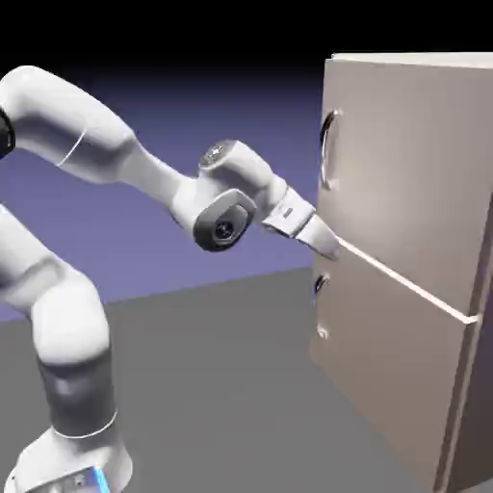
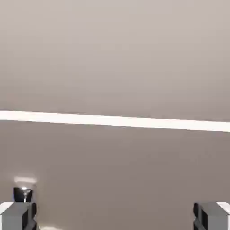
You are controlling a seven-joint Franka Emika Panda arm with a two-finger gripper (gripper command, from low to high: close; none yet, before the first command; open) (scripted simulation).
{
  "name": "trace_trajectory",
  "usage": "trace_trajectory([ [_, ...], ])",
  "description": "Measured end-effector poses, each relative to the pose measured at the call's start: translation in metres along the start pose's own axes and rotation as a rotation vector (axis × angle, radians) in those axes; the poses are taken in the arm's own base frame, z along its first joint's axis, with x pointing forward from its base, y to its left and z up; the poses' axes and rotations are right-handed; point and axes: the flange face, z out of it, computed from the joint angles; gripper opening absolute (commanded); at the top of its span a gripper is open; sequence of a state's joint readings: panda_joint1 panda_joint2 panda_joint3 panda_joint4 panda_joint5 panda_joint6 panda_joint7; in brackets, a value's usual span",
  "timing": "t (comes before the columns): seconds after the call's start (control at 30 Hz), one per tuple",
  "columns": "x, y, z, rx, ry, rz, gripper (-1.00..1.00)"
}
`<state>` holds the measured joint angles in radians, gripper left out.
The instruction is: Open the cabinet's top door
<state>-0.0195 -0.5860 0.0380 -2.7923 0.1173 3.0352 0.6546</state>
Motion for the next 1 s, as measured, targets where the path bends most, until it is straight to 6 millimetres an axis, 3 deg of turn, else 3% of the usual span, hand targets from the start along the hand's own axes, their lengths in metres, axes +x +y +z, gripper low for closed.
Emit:
trace_trajectory([
  [0.5,0.043,-0.014,-0.051,0.128,0.139,0.06,0.0],
  [1.0,0.045,-0.031,-0.087,0.265,0.282,0.081,0.0],
])
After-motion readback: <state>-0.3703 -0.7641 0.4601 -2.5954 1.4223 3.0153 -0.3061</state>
